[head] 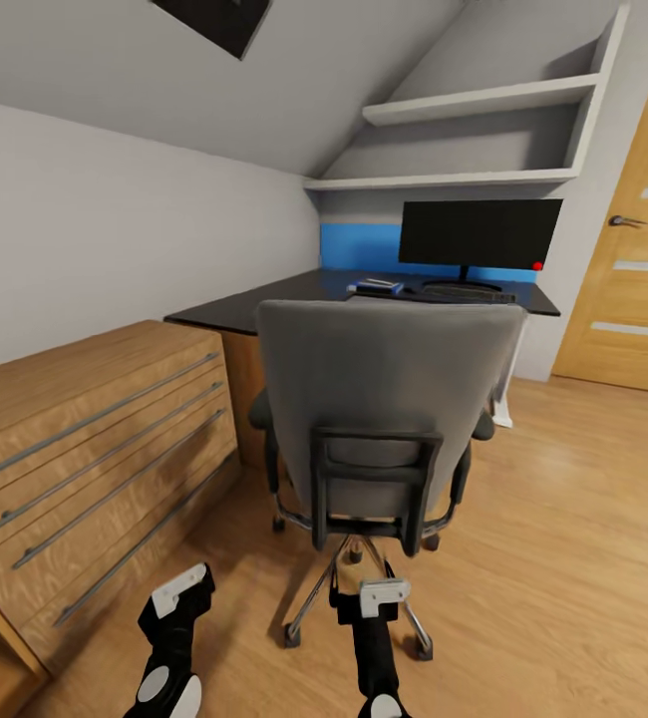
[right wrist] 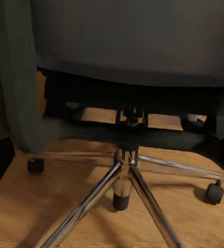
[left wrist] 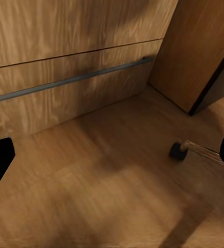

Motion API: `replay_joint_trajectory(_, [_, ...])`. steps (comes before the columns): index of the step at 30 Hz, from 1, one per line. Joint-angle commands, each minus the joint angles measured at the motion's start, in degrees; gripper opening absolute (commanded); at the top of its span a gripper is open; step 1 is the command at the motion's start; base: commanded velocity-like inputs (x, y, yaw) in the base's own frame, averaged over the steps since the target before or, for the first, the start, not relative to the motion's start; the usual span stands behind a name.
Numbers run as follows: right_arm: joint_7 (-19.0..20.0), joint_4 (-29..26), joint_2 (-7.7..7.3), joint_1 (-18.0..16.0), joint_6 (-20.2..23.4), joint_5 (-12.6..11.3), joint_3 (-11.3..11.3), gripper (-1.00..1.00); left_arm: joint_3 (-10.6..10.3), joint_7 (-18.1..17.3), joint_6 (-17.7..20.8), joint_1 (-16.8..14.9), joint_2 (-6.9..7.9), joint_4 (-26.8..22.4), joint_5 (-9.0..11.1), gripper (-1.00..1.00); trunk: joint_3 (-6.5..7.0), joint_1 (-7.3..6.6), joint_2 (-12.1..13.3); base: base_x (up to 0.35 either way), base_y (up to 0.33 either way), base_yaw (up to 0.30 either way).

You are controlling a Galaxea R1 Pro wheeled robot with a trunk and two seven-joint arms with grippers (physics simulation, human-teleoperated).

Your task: In the bedroom, organize the workspace by keeping the computer under the desk, ensuring the monitor is on the desk, placing the keyboard on the desk next to the monitor, placing the mouse on the desk next to the keyboard, moving the folder from the swivel chair onto the desk next to the mouse, stacking the notebook on top of the folder with the pen on top of the notebook, and positioning the swivel chair next to the desk.

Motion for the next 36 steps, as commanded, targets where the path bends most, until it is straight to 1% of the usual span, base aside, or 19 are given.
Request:
replay_joint_trajectory(1, [-0.3,0.2,0.0,-0.1,-0.3,-0.4,0.3,1.0,-0.2,0.3,-0.3,0.0,0.05,0.0,0.5,1.0,-0.05,-0.05,0.0,-0.316,0.0,0.0])
replay_joint_trajectory(11, [-0.2,1.0,0.0,-0.1,-0.4,-0.2,0.4,1.0,-0.3,0.1,-0.3,0.0,0.05,0.3,0.5,1.0,-0.05,-0.05,0.0,-0.312,0.0,0.0])
replay_joint_trajectory(15, [-0.2,1.0,0.0,-0.1,-0.4,-0.2,0.4,1.0,-0.3,0.1,-0.3,0.0,0.05,0.5,0.5,1.0,-0.05,-0.05,0.0,-0.207,0.0,0.0])
replay_joint_trajectory(22, [-0.2,1.1,0.0,-0.1,-0.4,-0.2,0.3,1.0,-0.3,0.0,-0.3,0.0,-0.12,0.6,0.5,1.0,-0.05,-0.05,0.0,-0.068,0.0,0.0])
replay_joint_trajectory(28, [-0.3,1.0,0.0,-0.1,-1.2,-0.3,0.3,1.0,-0.3,-0.2,-0.3,0.0,-0.63,1.1,0.4,1.0,-0.05,-0.05,0.0,-0.015,0.0,0.0])
replay_joint_trajectory(36, [-0.4,1.0,0.0,-0.1,-2.5,-0.6,0.2,1.0,-0.3,-2.9,-0.3,0.0,-1.01,1.7,0.0,1.0,0.0,-0.05,0.0,-0.003,0.0,-0.015])
